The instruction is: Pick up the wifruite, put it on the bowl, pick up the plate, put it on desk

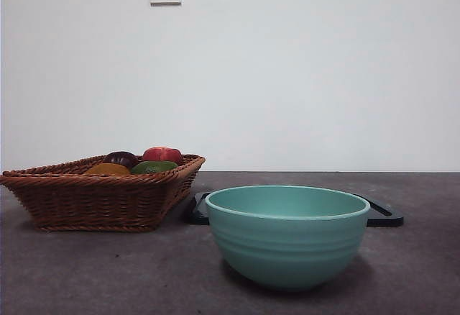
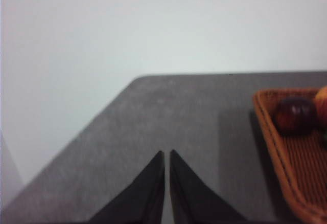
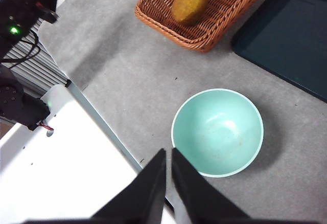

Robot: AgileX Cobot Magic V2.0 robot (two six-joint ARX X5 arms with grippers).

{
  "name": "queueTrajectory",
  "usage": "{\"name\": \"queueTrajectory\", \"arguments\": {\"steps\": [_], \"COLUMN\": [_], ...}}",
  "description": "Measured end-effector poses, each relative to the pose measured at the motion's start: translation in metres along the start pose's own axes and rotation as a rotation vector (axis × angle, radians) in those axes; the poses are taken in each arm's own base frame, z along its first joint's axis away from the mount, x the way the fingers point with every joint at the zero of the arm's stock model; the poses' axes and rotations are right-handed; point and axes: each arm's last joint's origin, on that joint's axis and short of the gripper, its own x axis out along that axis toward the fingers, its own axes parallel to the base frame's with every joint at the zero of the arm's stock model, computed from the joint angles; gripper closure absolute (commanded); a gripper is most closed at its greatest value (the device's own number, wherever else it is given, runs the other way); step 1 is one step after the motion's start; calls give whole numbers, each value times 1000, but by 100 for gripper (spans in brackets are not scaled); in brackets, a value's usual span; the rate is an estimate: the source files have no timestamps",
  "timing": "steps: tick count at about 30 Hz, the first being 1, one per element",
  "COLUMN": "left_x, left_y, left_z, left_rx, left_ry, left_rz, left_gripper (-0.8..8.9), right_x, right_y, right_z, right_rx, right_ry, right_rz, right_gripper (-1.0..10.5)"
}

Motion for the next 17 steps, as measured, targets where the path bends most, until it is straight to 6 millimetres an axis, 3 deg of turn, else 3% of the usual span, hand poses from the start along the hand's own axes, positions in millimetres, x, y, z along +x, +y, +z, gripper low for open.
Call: {"name": "queueTrajectory", "arguments": {"steps": [17], "left_x": [1], "left_y": [-2], "left_z": [-18], "left_rx": [-38], "left_ry": [115], "left_rz": [-6], "left_gripper": [798], "right_x": [0], "right_y": [0], "right_z": [0], "right_rx": [0], "right_ry": [0], "right_rz": [0], "right_gripper": [940]}}
